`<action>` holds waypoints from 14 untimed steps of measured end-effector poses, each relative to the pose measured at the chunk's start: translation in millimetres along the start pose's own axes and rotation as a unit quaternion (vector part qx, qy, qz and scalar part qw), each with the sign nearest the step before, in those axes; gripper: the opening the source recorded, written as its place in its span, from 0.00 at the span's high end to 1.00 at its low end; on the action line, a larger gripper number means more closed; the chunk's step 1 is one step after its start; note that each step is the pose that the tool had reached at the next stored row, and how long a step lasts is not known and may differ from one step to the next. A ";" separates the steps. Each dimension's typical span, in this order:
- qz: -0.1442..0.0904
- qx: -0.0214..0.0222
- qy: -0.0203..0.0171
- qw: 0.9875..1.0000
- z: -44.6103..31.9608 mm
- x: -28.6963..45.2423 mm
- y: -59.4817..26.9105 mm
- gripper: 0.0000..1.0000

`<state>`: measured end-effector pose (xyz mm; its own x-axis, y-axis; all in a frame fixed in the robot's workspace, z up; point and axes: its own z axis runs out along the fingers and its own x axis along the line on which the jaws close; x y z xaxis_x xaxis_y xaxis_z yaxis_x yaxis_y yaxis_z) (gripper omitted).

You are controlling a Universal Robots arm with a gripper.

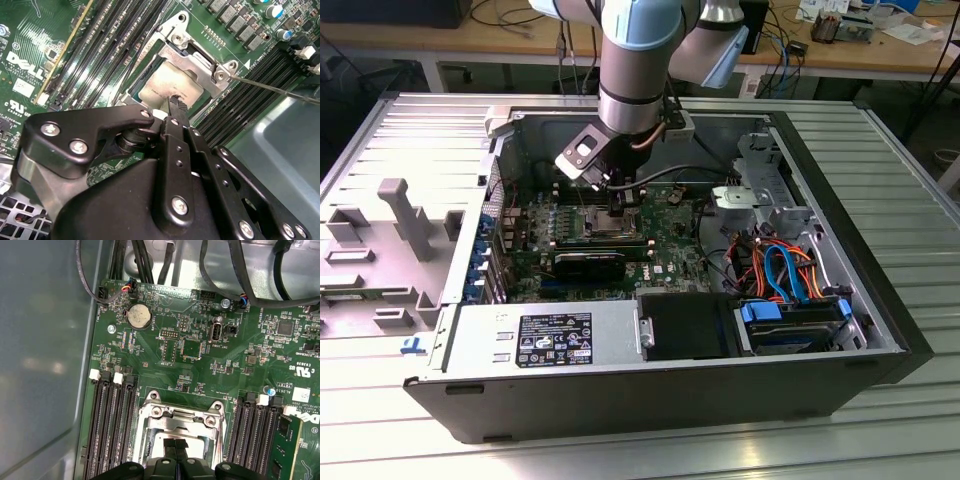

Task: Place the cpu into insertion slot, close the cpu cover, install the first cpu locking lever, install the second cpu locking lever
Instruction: 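Close the cpu cover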

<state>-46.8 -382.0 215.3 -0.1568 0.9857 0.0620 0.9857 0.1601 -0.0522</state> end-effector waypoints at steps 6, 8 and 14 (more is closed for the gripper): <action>0.000 0.000 0.000 1.000 1.4 -0.1 0.1 0.89; 0.000 0.000 0.000 1.000 1.7 -0.1 0.1 0.89; 0.000 0.000 0.000 1.000 3.0 -0.2 0.2 0.89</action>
<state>-46.8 -382.0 212.3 -0.1569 0.9857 0.0620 0.9857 0.1602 -0.0522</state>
